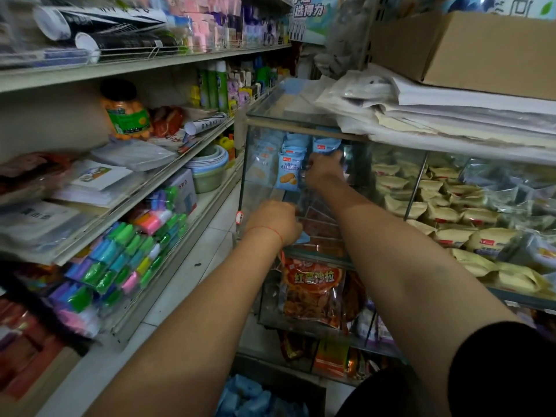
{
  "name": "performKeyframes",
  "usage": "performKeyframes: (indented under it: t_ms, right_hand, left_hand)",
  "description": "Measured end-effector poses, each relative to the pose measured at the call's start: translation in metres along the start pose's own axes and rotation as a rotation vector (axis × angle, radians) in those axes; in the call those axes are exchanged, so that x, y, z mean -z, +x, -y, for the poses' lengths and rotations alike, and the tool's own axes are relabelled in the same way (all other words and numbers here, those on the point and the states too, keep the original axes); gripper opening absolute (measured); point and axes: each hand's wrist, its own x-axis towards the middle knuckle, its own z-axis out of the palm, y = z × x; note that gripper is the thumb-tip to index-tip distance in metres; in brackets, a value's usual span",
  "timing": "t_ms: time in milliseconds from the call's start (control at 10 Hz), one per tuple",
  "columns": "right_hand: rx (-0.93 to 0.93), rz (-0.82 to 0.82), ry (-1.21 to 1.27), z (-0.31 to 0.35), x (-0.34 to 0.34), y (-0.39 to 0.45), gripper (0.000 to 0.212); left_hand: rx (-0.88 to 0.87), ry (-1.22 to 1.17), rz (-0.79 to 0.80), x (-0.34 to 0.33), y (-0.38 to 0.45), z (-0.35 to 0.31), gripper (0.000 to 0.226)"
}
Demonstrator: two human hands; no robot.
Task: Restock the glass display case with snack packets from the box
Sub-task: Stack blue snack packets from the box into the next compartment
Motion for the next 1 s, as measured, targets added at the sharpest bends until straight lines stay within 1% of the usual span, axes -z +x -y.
performKeyframes:
  t_ms: [200, 300, 400, 700, 800, 1000]
  right_hand:
    - [-0.009, 0.097, 0.087, -0.002, -0.020, -0.011, 0.052]
    - [-0.004, 0.147, 0.028, -0.003, -0.021, -0.019, 0.056]
    - [-0.034, 0.161, 0.111, 0.000, -0.019, -0.017, 0.058]
    - [-0.027, 0.131, 0.126, -0.001, -0.023, -0.016, 0.053]
    - [-0.040, 0.115, 0.152, 0.001, -0.022, -0.015, 0.054]
    - [-0.071, 0.071, 0.192, 0.011, -0.008, -0.021, 0.049]
  left_hand:
    - [0.004, -0.011, -0.004, -0.004, 0.005, 0.003, 0.043]
    - [-0.003, -0.027, -0.011, -0.005, 0.004, 0.003, 0.041]
    - [-0.004, -0.024, -0.026, -0.005, 0.003, 0.003, 0.042]
    - [0.007, -0.039, -0.016, -0.005, 0.001, 0.003, 0.042]
    - [-0.001, -0.047, -0.063, -0.005, 0.001, 0.005, 0.042]
    - [-0.023, -0.140, -0.231, -0.005, -0.005, 0.001, 0.035]
